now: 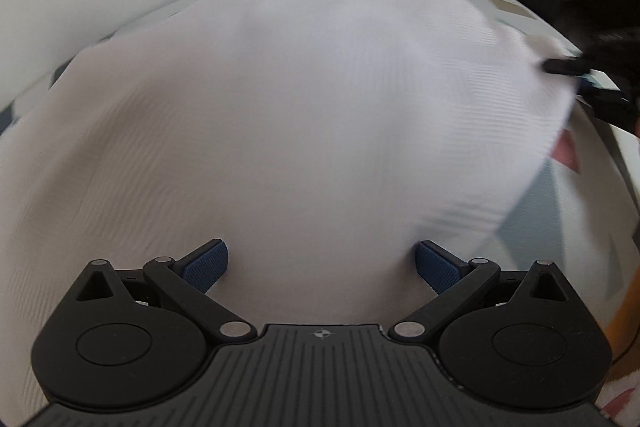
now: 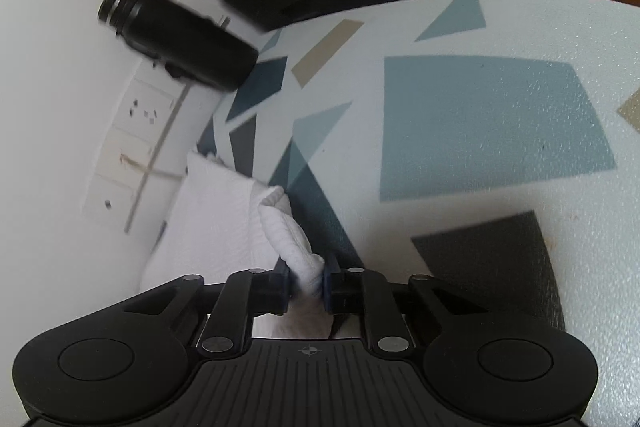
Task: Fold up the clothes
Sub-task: 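Grasp the folded shirt corner with the right gripper and lift it, then lift the shirt corner with the right gripper and fold it over the shirt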
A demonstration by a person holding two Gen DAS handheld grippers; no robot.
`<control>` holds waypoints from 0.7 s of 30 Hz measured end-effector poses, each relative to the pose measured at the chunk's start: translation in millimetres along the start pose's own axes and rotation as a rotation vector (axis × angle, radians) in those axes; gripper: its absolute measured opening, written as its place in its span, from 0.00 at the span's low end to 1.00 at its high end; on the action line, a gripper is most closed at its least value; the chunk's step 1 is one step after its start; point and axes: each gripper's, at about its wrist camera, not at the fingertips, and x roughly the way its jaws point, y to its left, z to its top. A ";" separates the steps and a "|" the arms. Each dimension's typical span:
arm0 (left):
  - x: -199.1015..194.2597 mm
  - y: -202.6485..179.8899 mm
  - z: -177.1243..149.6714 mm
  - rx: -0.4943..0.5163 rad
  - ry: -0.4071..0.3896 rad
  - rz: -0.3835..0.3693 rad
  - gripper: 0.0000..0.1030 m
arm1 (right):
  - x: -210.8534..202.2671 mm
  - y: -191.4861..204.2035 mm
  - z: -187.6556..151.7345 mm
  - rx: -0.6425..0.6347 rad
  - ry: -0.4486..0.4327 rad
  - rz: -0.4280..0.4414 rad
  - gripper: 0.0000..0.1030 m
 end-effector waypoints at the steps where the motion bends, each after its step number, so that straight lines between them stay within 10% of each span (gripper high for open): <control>1: -2.1 6.4 -1.7 -0.024 -0.001 0.008 0.99 | -2.9 -2.9 5.2 0.027 -0.010 0.010 0.11; 5: -7.8 26.9 -9.5 -0.116 -0.002 0.051 0.99 | -17.3 -11.0 24.2 0.045 -0.080 0.020 0.12; 12: -8.2 30.8 -19.6 -0.119 0.019 0.082 0.99 | -18.4 -33.0 35.3 0.076 0.042 0.044 0.53; 21: -0.7 25.8 -9.6 -0.114 0.014 0.088 1.00 | -3.6 -26.3 18.2 0.079 0.067 0.100 0.53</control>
